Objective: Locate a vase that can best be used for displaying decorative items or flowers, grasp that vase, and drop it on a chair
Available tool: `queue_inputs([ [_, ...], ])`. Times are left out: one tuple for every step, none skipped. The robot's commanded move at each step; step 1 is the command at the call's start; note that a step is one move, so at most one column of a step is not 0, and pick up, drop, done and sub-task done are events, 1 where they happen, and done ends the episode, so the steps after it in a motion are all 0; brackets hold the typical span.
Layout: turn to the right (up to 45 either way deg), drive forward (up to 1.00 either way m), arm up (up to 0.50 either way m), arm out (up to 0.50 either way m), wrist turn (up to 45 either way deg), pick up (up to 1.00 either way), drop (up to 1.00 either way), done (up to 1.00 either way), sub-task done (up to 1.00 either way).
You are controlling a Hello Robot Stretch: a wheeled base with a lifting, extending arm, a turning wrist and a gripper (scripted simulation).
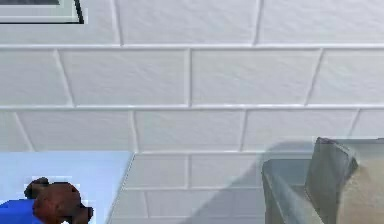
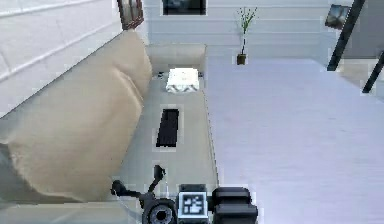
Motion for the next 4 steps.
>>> queue_inputs([
  [0.0, 0.40, 0.00, 0.00, 0.0, 0.00, 0.00, 0.00, 0.00],
  [-45.0, 0.00, 0.00, 0.00, 0.0, 0.00, 0.00, 0.00, 0.00],
  [-45.0, 0.00, 0.00, 0.00, 0.0, 0.00, 0.00, 0.00, 0.00],
  [-45.0, 0.00, 0.00, 0.00, 0.0, 0.00, 0.00, 0.00, 0.00],
])
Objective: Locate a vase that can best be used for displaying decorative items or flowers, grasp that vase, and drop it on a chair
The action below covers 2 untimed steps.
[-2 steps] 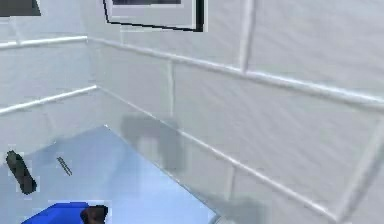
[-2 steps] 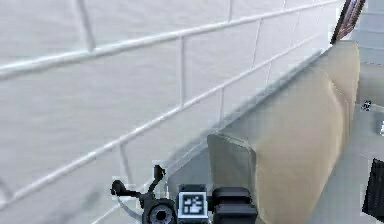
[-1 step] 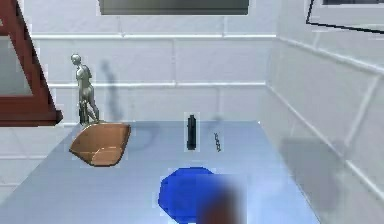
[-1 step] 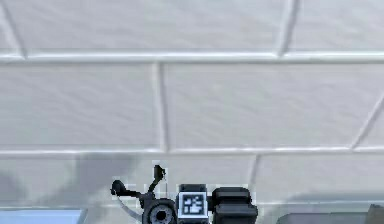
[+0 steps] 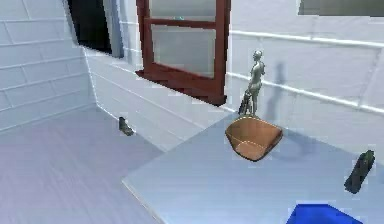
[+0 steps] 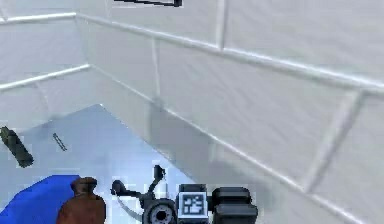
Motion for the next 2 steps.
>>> queue_inputs([
  [-27.0, 0.00, 0.00, 0.00, 0.0, 0.00, 0.00, 0.00, 0.00],
  [0.0, 0.00, 0.08, 0.00, 0.0, 0.00, 0.00, 0.00, 0.00],
])
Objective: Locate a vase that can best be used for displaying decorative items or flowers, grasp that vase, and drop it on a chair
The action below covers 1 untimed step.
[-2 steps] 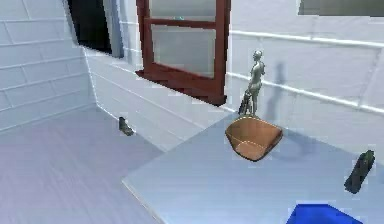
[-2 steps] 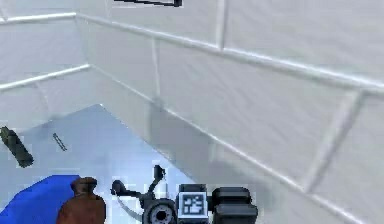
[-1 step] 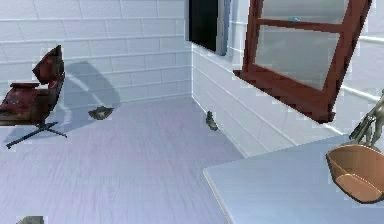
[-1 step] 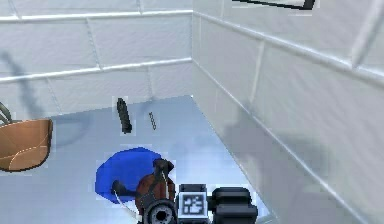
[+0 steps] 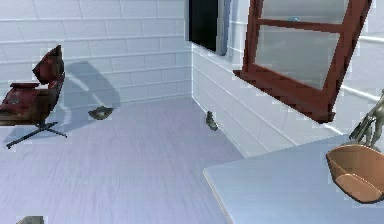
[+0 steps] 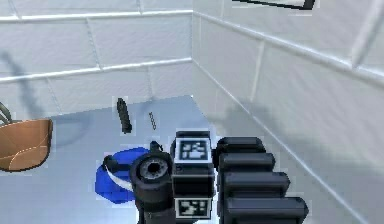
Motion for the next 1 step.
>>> queue_inputs([
  [0.0, 0.00, 0.00, 0.00, 12.0, 0.00, 0.00, 0.00, 0.00],
])
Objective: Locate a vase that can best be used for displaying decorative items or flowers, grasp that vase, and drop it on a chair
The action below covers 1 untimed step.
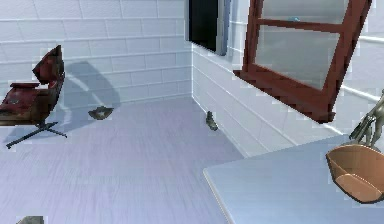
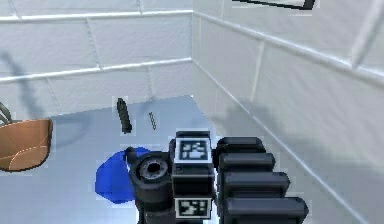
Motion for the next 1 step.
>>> queue_inputs([
  [0.0, 0.00, 0.00, -0.02, 0.0, 0.00, 0.00, 0.00, 0.00],
])
